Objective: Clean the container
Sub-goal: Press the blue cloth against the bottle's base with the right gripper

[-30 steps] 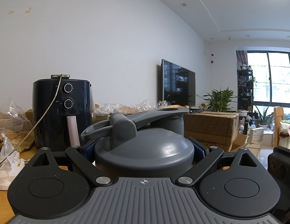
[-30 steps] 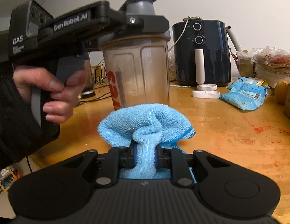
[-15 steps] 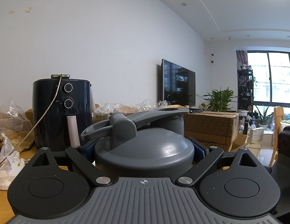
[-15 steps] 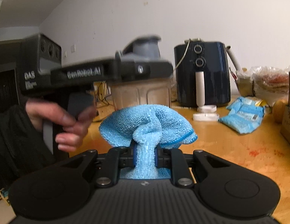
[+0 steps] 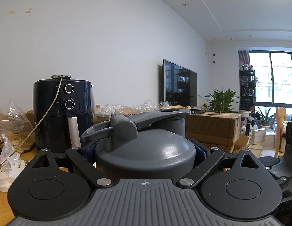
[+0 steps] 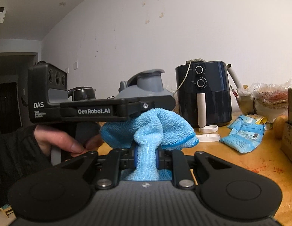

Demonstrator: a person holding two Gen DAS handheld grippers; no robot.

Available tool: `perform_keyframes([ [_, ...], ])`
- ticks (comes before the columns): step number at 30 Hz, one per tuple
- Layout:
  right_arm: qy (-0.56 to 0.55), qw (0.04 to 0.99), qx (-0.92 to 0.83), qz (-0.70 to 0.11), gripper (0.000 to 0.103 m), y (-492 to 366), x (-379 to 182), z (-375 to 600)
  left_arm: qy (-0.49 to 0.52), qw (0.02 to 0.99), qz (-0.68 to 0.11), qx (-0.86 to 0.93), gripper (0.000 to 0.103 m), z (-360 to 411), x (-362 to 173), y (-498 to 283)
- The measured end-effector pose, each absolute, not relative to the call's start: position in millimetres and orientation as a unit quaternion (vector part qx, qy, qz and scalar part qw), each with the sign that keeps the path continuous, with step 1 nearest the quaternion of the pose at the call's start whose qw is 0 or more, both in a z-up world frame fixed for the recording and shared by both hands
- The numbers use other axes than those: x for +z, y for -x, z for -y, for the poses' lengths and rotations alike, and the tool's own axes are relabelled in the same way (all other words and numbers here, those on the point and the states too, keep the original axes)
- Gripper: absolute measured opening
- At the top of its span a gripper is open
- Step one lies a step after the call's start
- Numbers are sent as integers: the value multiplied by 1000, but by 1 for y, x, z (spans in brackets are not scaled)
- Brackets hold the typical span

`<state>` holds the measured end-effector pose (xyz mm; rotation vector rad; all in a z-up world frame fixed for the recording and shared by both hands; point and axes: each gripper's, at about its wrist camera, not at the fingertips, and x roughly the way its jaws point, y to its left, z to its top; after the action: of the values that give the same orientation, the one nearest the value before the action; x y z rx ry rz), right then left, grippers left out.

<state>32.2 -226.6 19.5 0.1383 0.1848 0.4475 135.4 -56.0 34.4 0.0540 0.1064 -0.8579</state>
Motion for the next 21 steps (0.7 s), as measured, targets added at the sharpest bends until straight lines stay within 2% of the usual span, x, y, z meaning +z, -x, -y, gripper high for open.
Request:
perform_keyframes([
  [21,-80,972,205,-80,12,-19,9,234,-25,909,-50,-413,95,56,37,-136],
])
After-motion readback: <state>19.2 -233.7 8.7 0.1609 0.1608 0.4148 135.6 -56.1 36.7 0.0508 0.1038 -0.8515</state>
